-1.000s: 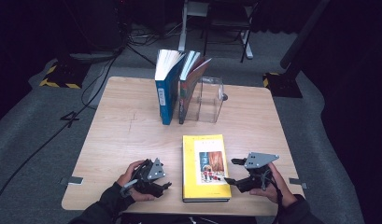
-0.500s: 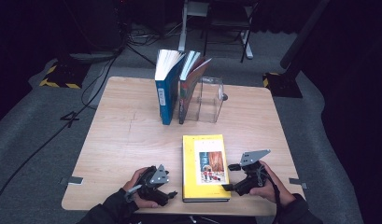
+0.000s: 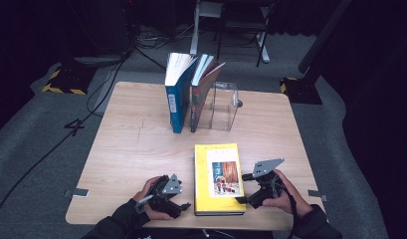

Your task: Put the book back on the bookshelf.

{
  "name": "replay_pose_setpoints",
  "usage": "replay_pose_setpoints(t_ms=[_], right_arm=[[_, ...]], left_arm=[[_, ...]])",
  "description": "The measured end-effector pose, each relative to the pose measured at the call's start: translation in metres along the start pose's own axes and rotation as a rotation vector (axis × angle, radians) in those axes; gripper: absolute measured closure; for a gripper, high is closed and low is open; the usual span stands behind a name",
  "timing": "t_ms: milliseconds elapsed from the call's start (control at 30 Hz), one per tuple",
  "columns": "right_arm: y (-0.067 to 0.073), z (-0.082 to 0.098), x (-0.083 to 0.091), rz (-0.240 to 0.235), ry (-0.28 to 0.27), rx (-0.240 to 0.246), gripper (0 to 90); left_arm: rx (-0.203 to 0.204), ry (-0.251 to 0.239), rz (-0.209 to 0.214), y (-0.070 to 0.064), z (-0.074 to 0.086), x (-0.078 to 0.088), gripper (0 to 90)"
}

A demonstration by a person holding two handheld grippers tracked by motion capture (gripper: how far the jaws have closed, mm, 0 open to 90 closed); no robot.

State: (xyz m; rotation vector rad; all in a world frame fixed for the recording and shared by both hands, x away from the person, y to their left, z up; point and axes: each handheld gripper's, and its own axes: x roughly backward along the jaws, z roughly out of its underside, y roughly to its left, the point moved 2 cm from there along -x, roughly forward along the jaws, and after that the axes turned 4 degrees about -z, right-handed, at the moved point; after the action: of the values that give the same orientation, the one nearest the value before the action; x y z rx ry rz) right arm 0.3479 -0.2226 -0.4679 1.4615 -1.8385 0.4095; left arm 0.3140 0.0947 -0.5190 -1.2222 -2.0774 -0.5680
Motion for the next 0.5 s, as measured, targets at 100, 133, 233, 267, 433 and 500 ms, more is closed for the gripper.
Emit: replay_pose_setpoints(t_ms=[100,133,233,267,433,500], right_arm=[[0.001,-0.005,0.002,0.022,-0.009,0.017,19.3],[0.0,-0.006,0.002,0.023,-0.016,0.02,19.5],[-0.003,-0.015,0.005,0.016,-0.034,0.029,20.3],[-0.004,-0.019,0.006,0.015,-0.047,0.028,20.3],[-0.008,-0.036,0.009,-0.012,-0.091,0.033,21.5],[-0.011,-0.036,0.009,0.007,-0.077,0.038,21.9]], left_arm=[[-0.001,0.0,0.001,0.0,0.0,0.0,18.5],[-0.004,-0.001,0.002,0.0,0.0,0.0,18.9],[-0.004,-0.002,0.004,0.0,0.0,0.0,19.5],[-0.001,-0.002,0.003,0.0,-0.001,-0.001,19.6],[0.0,-0.006,0.002,0.001,-0.001,-0.001,20.7],[0.005,-0.008,0.003,0.005,-0.002,-0.001,21.9]])
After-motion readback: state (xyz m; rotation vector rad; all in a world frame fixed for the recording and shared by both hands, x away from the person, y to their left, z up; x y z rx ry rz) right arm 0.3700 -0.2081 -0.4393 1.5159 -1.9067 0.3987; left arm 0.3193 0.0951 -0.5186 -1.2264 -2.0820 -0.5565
